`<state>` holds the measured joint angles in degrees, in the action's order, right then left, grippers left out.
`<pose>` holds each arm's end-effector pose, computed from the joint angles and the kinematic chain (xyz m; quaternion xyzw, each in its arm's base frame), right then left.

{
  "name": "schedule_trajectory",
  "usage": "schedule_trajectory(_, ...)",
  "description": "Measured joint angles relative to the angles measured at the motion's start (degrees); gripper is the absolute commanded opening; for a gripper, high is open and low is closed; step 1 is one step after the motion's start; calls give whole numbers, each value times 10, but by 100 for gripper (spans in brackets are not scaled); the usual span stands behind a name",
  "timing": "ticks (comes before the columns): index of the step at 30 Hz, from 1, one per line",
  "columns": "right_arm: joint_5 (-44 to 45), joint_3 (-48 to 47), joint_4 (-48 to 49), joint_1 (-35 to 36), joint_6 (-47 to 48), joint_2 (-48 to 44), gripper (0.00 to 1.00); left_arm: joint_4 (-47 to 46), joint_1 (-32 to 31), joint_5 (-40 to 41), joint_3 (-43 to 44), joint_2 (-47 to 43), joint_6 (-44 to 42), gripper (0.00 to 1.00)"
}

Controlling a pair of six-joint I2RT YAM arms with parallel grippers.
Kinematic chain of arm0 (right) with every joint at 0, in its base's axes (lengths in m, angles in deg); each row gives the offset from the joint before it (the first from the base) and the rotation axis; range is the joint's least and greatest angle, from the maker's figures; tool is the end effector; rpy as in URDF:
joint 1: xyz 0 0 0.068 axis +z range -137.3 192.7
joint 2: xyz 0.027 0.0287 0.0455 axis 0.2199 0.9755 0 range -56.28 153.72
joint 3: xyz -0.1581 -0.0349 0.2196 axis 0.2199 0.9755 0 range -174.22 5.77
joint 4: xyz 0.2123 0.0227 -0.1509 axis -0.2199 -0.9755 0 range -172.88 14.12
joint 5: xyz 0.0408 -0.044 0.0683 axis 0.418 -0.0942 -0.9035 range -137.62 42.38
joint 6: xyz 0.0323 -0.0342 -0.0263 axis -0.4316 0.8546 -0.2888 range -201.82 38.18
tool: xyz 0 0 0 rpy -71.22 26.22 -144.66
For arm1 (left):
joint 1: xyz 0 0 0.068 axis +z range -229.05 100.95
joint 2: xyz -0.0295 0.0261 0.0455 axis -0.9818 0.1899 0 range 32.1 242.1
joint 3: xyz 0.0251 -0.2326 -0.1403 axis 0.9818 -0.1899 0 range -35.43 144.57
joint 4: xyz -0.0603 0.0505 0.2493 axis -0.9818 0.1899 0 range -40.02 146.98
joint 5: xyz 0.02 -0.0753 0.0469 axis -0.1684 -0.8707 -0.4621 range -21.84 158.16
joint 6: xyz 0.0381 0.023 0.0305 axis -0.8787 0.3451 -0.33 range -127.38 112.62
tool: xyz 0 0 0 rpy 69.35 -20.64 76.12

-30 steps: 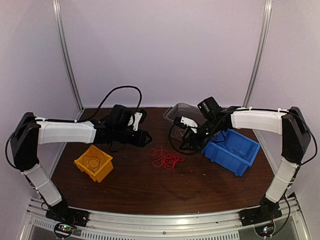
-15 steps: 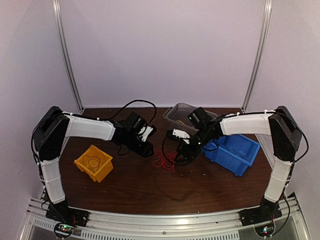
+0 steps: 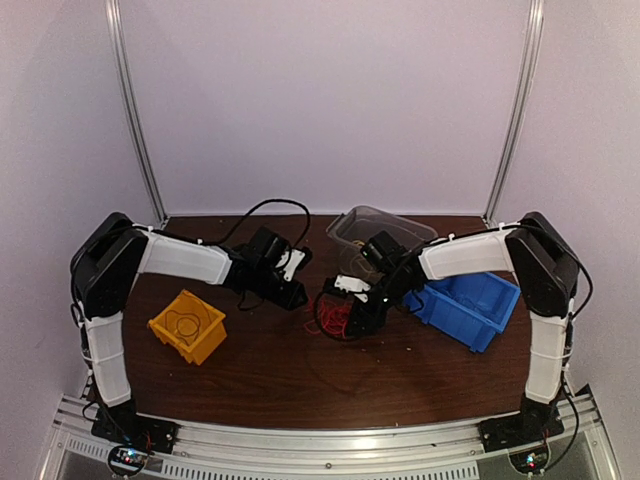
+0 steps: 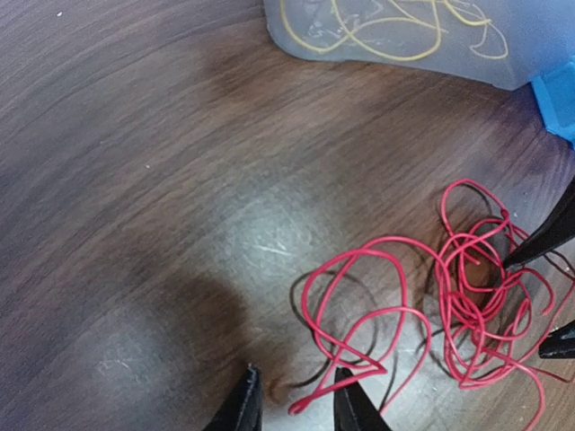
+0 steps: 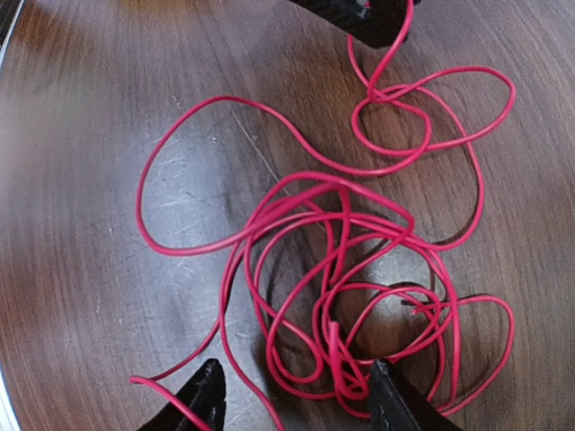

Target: Untangle the cables

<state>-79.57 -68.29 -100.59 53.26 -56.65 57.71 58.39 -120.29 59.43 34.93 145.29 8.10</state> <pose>0.2904 0.2734 0.1494 -0.5597 0.7550 0.2943 0.1733 0.3068 -0.2762 0.1485 0.2342 0.9113 -0.2203 0.2572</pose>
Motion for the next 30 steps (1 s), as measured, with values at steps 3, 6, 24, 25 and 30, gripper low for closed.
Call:
schedule_trajectory(3,3,-6,3,0,-1,11,45,-21,3,-1,-2,12,-2,18)
schedule_trajectory(6,4,-8,10,0,-2,18,29,-34,6,-5,-3,20,-5,0)
schedule_trajectory(24,10,-10,30,0,-1,32,0,36,14,160,56,-257,-37,0)
schedule_trajectory(25,9,-12,30,0,-1,33,0,43,15,173,70,-271,-41,0)
schedule_trajectory(30,7,-18,31,0,-1,38,0,92,22,258,165,-331,-78,0)
